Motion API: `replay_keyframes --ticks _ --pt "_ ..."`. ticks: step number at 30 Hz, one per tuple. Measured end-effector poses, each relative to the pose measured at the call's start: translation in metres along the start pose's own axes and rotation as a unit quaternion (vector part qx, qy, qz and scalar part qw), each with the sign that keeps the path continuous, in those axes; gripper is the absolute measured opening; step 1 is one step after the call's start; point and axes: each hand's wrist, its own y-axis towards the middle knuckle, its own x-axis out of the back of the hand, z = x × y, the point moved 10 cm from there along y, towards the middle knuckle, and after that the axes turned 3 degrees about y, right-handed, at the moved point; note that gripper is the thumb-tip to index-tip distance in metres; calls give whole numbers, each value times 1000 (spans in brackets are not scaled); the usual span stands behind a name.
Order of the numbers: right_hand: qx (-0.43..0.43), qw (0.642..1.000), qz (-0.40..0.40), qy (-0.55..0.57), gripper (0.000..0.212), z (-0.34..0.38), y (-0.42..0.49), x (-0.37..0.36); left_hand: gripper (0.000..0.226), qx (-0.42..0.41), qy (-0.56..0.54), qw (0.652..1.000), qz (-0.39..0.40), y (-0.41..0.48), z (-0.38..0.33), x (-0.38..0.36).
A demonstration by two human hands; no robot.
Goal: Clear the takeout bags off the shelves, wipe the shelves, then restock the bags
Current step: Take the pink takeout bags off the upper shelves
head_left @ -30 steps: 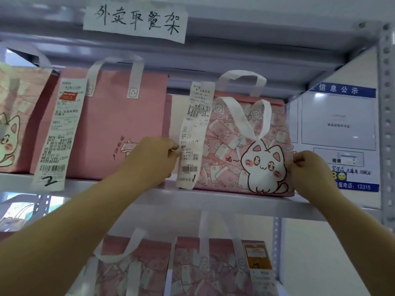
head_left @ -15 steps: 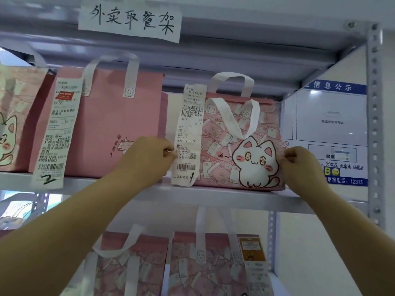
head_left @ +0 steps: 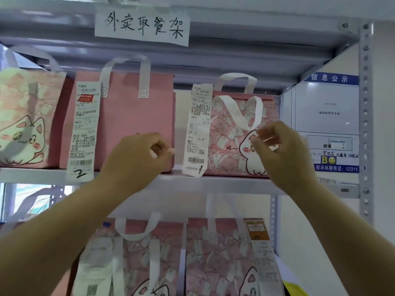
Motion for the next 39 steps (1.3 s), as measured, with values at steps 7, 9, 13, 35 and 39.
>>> replay_keyframes --ticks 7,9,13,35,39 --pt "-11 997 70 40 8 85 -44 -56 12 8 16 999 49 -53 52 62" --pt "-23 994 97 55 8 109 -62 -77 15 21 16 998 63 -73 74 79" --pt "-55 980 170 85 9 152 -104 -124 13 51 37 993 102 -114 119 107" --pt "-194 897 392 66 34 186 -294 -355 16 285 124 926 214 -282 377 104" --pt "-170 914 367 19 54 183 -289 -372 25 310 123 924 187 -284 402 92"
